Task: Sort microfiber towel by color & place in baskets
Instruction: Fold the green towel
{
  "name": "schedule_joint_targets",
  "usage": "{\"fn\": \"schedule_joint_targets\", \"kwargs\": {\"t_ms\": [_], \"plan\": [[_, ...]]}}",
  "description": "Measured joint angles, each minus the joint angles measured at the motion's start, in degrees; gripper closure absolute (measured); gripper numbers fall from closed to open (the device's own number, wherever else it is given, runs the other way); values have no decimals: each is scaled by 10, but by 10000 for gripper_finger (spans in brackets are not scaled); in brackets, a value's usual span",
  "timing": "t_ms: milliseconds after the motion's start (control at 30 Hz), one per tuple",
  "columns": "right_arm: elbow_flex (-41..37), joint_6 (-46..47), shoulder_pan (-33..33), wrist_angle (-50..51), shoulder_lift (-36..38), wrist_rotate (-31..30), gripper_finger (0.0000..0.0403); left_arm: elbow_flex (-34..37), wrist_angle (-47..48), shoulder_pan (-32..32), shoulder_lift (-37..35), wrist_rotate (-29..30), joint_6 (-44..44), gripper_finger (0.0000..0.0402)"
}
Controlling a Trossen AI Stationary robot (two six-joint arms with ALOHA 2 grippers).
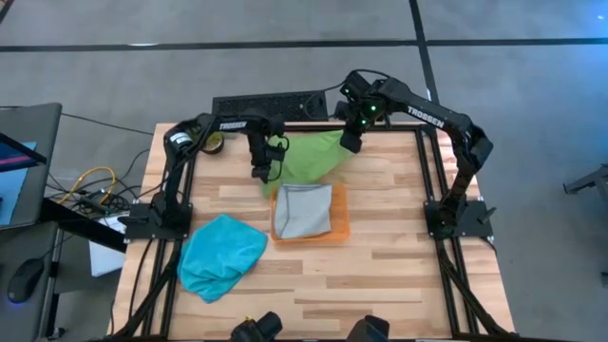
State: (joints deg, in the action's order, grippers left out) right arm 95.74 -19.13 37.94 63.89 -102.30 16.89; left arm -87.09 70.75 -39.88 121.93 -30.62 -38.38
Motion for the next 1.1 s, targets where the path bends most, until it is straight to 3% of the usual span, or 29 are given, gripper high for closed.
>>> {"fn": "schedule_joint_targets", "kwargs": {"t_ms": [233, 433, 567, 833, 1100], "plan": [[0, 18, 5, -4, 0, -53, 391, -70, 18, -35, 0, 49, 17, 401], [0, 33, 9, -28, 0, -120, 391, -120, 19, -63, 0, 151, 55, 401], [-2, 58, 18, -31, 0, -145, 391, -140, 27, -80, 0, 188, 81, 401], [-7, 87, 35, -40, -2, -179, 394, -143, 22, -90, 0, 229, 106, 401], [-7, 62, 51, -48, -2, -184, 394, -143, 1, -90, 0, 230, 112, 401]]}}
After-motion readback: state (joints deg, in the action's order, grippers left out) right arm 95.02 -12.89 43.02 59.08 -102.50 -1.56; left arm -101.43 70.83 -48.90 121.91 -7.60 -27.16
